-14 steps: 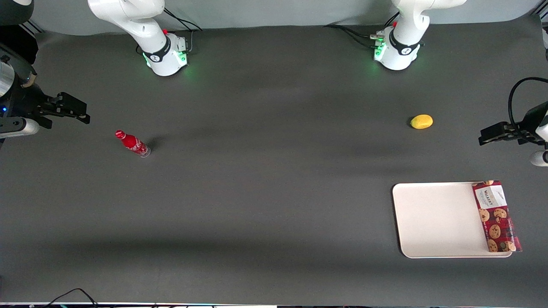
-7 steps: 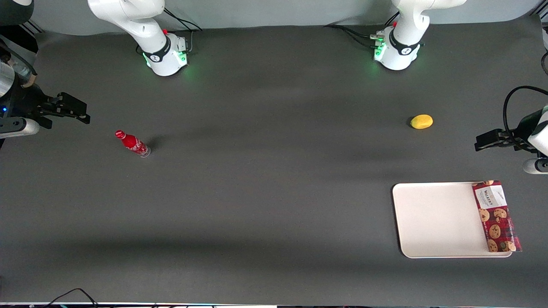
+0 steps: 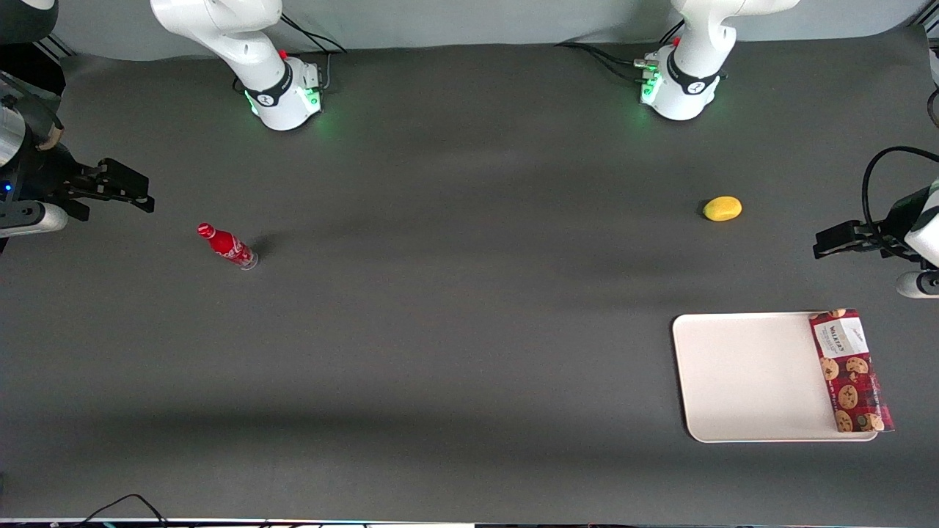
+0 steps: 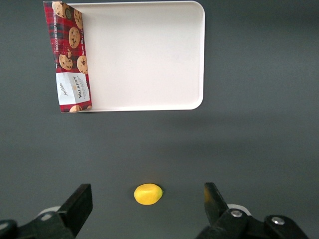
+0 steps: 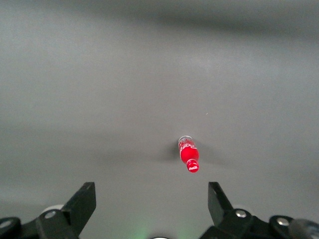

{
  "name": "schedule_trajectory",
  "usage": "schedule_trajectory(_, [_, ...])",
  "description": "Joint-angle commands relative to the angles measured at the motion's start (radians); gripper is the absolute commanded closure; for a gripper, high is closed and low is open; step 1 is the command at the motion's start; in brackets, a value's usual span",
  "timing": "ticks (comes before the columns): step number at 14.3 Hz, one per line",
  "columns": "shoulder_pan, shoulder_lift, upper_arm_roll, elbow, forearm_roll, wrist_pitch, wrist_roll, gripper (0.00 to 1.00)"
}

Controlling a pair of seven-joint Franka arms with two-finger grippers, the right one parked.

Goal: Place red cookie box on tray

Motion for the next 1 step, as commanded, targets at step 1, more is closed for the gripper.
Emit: schedule_trajectory(1, [-0.007,0.003,-0.001,0.022,0.018,-0.032,-0.022,0.0])
